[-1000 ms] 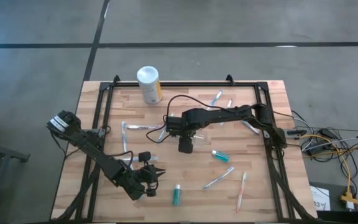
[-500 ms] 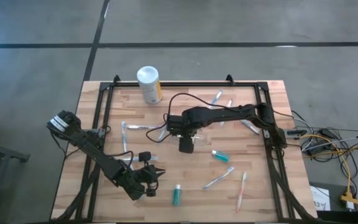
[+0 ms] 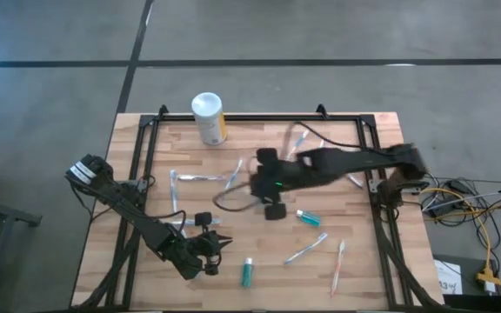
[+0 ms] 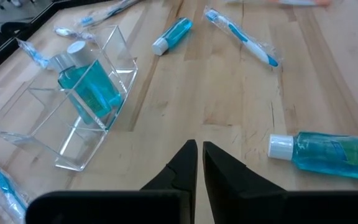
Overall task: Pick & Place toothbrushing station
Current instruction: Adjust the transparent organizer
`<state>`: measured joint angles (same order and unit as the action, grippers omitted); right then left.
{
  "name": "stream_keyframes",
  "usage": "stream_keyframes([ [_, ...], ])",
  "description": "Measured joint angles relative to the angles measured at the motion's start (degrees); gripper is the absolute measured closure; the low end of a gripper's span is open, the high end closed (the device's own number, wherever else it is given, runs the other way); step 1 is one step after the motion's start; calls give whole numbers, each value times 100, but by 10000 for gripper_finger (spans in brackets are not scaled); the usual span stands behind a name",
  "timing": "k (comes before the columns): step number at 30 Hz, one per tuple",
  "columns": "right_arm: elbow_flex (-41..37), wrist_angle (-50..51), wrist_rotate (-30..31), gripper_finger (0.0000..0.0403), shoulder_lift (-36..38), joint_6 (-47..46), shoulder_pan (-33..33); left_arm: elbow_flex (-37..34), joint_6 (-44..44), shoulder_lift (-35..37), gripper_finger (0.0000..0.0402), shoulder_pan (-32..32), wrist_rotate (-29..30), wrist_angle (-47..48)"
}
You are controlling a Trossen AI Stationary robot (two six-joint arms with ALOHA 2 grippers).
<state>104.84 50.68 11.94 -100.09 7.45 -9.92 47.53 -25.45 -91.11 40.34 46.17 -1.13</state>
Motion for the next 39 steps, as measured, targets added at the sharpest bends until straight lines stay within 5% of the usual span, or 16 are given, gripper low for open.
stream_keyframes([
  [12, -4193, -4661, -947, 298, 3291, -417, -898, 96, -11, 69, 371, 0, -20, -140],
  [22, -6121, -5036, -956, 335, 4848, -888, -1077, 524, 517, 343, 371, -42, 44, -164],
  [30, -7121, -5199, -944, 357, 5402, -1089, -1096, 595, 1064, 365, 371, -128, 380, -310],
  [39, -8361, -6041, -938, 360, 6014, -1305, -1128, 699, 533, 365, 374, -309, 937, -325],
])
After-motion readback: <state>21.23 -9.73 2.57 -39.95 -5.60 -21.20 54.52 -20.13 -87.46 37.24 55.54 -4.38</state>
